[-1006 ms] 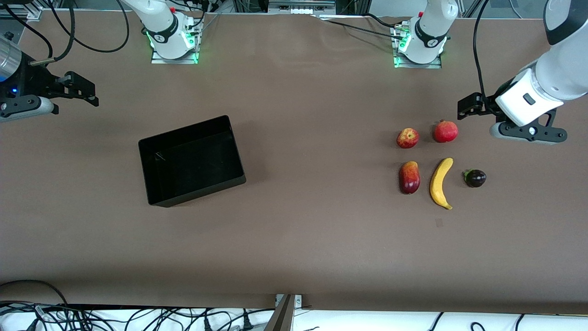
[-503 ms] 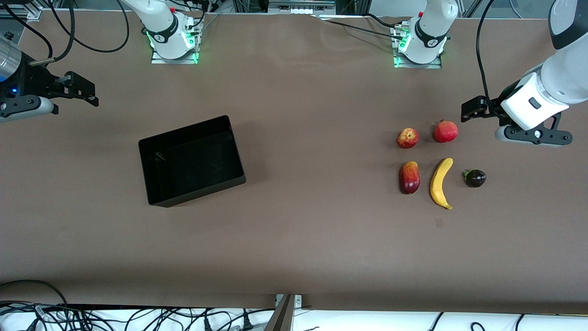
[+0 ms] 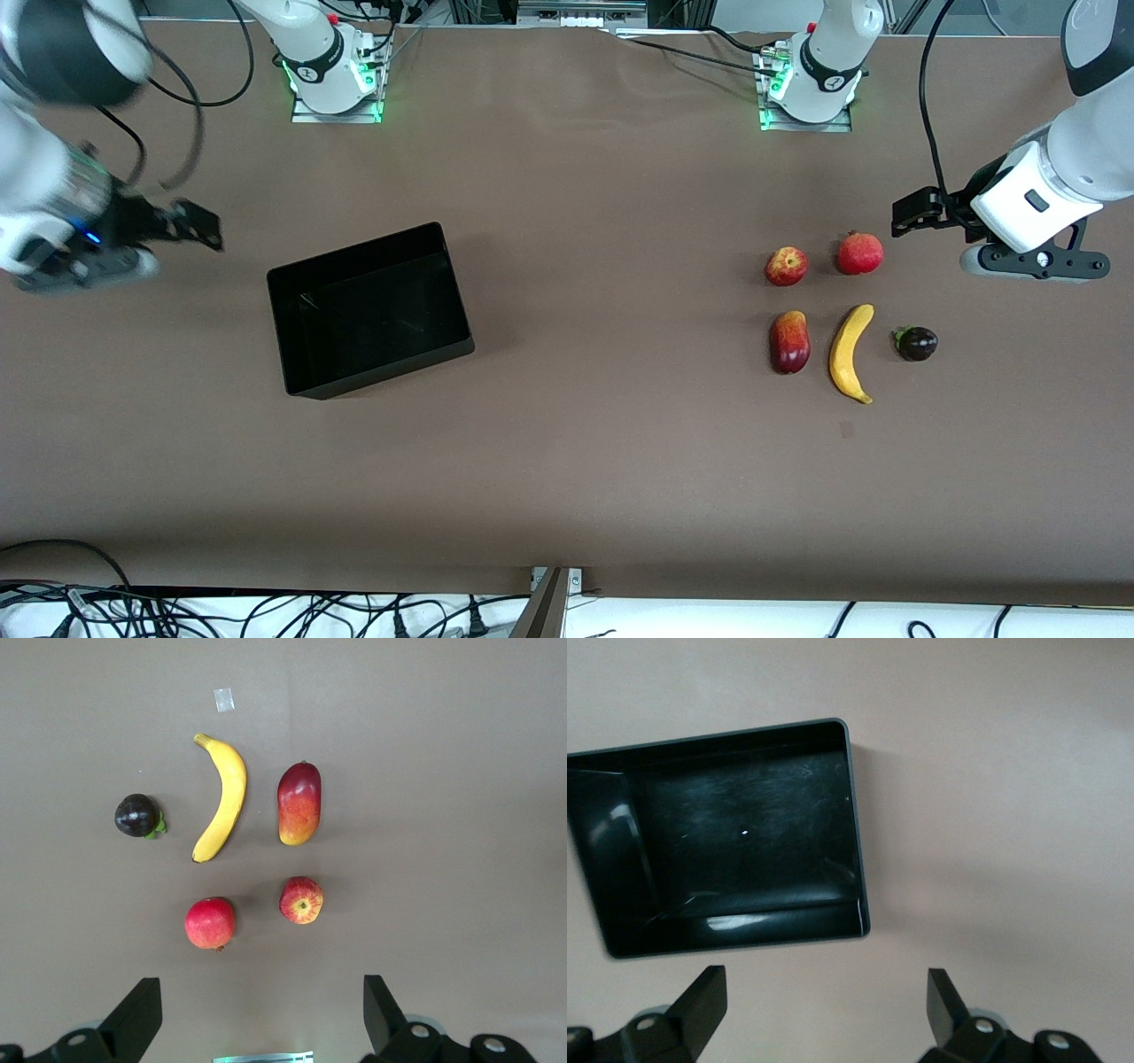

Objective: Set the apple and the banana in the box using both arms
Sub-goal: 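Reach the right gripper down to the rim of the black box, then slide the black box with the right gripper toward the fruit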

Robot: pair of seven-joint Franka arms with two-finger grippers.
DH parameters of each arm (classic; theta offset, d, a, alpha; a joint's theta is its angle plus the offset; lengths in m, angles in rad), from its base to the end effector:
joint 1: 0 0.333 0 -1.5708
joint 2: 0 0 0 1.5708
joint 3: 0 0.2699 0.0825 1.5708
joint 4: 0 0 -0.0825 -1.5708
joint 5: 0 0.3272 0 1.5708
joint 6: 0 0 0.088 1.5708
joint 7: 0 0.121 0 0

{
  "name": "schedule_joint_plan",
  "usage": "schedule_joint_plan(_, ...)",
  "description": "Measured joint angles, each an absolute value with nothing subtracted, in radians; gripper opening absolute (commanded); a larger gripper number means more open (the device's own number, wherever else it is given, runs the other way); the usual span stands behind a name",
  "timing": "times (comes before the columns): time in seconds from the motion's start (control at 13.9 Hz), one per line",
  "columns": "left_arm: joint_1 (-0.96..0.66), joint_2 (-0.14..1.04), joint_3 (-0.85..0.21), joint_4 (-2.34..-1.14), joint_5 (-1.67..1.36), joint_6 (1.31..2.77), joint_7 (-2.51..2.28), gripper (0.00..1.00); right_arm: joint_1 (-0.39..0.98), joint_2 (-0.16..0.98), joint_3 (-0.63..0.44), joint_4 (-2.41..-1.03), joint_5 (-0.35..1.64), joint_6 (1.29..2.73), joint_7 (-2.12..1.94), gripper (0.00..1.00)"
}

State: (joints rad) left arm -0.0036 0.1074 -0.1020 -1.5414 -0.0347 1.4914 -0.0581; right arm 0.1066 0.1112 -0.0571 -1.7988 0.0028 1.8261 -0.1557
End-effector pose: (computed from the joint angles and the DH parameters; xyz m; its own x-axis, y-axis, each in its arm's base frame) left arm 0.5084 -0.0560 0.5164 0.9861 -0.0501 -0.1585 -0.0449 -0.9983 0.0363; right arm 0.5248 0.0271 0.4331 0.9757 0.2027 -0.0832 0.2027 -0.9792 -0.0093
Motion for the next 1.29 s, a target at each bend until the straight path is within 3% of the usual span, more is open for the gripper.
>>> schedule_joint_plan(0.22, -0.003, 0.108, -0.101, -1.54, -0.035, 1.491, -0.059, 1.0, 0.106, 0.219, -0.058, -1.937, 0.002, 2.076, -0.156, 1.0)
schedule_joint_plan(0.43, -0.002, 0.108, -0.098, -1.539, -0.035, 1.491, -0.06, 1.0, 0.105, 0.335, -0.059, -1.956, 0.002, 2.193, -0.156, 1.0)
schedule_joint_plan(0.5, -0.002, 0.108, -0.097, -1.537, -0.035, 1.491, -0.06, 1.0, 0.105, 0.366, -0.059, -1.956, 0.002, 2.218, -0.156, 0.96)
schedule_joint_plan(0.57, -0.002, 0.108, -0.096, -1.536, -0.035, 1.491, -0.06, 1.0, 0.104, 0.39, -0.06, -1.956, 0.002, 2.237, -0.156, 0.87)
schedule_joint_plan(0.65, -0.002, 0.108, -0.096, -1.536, -0.035, 1.491, -0.06, 1.0, 0.104, 0.411, -0.061, -1.956, 0.003, 2.251, -0.156, 0.71)
schedule_joint_plan(0.86, -0.003, 0.108, -0.098, -1.536, -0.035, 1.491, -0.06, 1.0, 0.102, 0.449, -0.061, -1.955, 0.003, 2.278, -0.156, 0.03)
schedule_joint_plan(1.29, -0.007, 0.108, -0.105, -1.536, -0.035, 1.491, -0.059, 1.0, 0.099, 0.453, -0.06, -1.942, 0.026, 2.278, -0.143, 0.0)
